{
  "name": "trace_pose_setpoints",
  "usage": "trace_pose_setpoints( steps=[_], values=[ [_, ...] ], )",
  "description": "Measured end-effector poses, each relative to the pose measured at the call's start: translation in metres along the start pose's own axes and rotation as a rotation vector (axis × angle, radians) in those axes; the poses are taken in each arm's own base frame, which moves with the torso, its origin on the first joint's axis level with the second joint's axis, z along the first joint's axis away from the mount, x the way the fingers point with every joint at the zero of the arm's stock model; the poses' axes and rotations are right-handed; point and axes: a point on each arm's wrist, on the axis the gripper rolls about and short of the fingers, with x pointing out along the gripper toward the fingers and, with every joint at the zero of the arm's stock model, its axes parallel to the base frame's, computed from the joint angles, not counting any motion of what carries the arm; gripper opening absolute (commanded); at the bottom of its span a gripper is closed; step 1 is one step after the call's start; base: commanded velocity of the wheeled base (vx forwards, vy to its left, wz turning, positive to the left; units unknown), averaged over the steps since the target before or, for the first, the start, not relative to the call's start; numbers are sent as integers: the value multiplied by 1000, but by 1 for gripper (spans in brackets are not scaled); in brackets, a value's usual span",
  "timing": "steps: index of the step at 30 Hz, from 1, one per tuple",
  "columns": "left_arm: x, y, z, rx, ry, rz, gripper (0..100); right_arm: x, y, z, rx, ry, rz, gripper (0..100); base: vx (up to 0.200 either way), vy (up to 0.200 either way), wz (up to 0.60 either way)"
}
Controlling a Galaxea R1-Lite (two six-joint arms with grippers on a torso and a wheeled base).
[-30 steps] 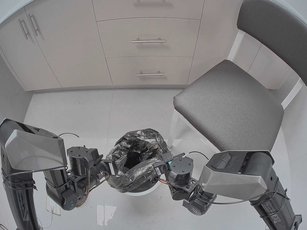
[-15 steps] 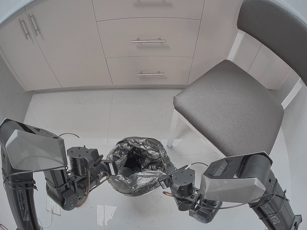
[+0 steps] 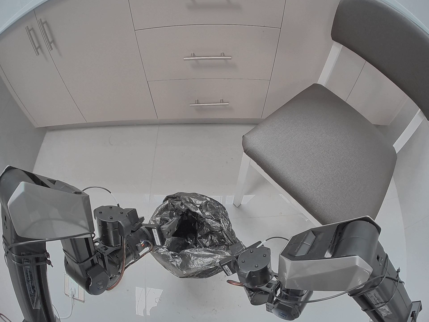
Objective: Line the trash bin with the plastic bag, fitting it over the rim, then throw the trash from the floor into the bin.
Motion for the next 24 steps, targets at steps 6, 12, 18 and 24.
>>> trace_pose_setpoints(
  steps=[6, 12, 18, 24],
  values=[
    [0, 0, 0, 2, 0, -1, 100, 4, -4, -2, 1, 5, -14, 0, 0, 0, 0],
    [0, 0, 0, 1, 0, 0, 100, 11, -7, -3, 7, 2, -33, 0, 0, 0, 0],
    [0, 0, 0, 1, 0, 0, 100, 19, -11, -2, -7, -3, -55, 0, 0, 0, 0],
    [0, 0, 0, 1, -1, 0, 100, 21, -13, -4, -7, -1, -60, 0, 0, 0, 0]
  ],
)
